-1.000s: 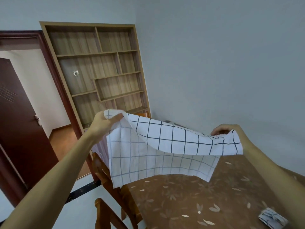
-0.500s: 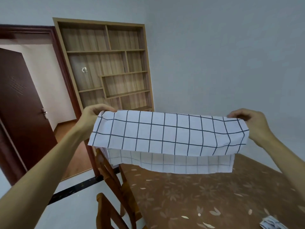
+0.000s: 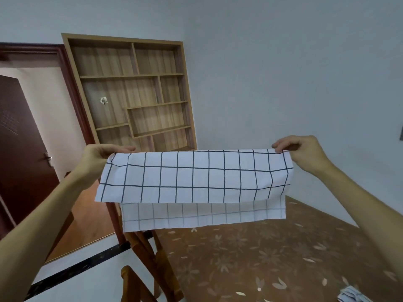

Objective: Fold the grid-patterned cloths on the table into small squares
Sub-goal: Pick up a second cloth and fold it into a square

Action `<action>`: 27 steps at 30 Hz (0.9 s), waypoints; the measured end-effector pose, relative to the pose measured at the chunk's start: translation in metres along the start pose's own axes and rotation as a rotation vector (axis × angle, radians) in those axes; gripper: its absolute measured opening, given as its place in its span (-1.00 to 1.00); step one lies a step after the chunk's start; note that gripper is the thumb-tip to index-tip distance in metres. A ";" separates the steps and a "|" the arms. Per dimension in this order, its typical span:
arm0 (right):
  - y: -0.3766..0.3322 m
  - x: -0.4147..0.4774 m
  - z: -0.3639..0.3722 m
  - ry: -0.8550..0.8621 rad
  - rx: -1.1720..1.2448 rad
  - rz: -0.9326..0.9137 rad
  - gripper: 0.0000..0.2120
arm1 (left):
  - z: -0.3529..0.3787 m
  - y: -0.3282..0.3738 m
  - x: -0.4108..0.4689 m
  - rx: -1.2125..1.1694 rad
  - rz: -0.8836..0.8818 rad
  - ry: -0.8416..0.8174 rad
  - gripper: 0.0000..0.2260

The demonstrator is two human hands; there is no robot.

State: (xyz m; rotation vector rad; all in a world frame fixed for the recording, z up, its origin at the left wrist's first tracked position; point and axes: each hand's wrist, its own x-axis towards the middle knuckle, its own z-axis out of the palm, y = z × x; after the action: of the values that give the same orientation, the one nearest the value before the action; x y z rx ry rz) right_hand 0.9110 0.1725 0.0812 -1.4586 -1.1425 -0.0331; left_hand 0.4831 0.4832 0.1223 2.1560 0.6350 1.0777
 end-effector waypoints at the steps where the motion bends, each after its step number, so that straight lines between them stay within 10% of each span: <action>1: -0.006 0.002 0.001 0.027 -0.020 -0.014 -0.50 | -0.002 0.002 -0.001 -0.003 0.008 -0.003 -0.66; 27: -0.035 0.019 -0.004 -0.091 -0.134 0.043 -0.67 | -0.022 0.035 -0.014 0.099 -0.026 0.120 -0.75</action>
State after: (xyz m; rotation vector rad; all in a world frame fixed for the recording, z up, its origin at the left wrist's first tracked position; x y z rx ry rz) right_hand 0.9007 0.1737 0.1198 -1.6171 -1.2012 -0.0129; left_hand 0.4619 0.4580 0.1507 2.1720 0.7846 1.1915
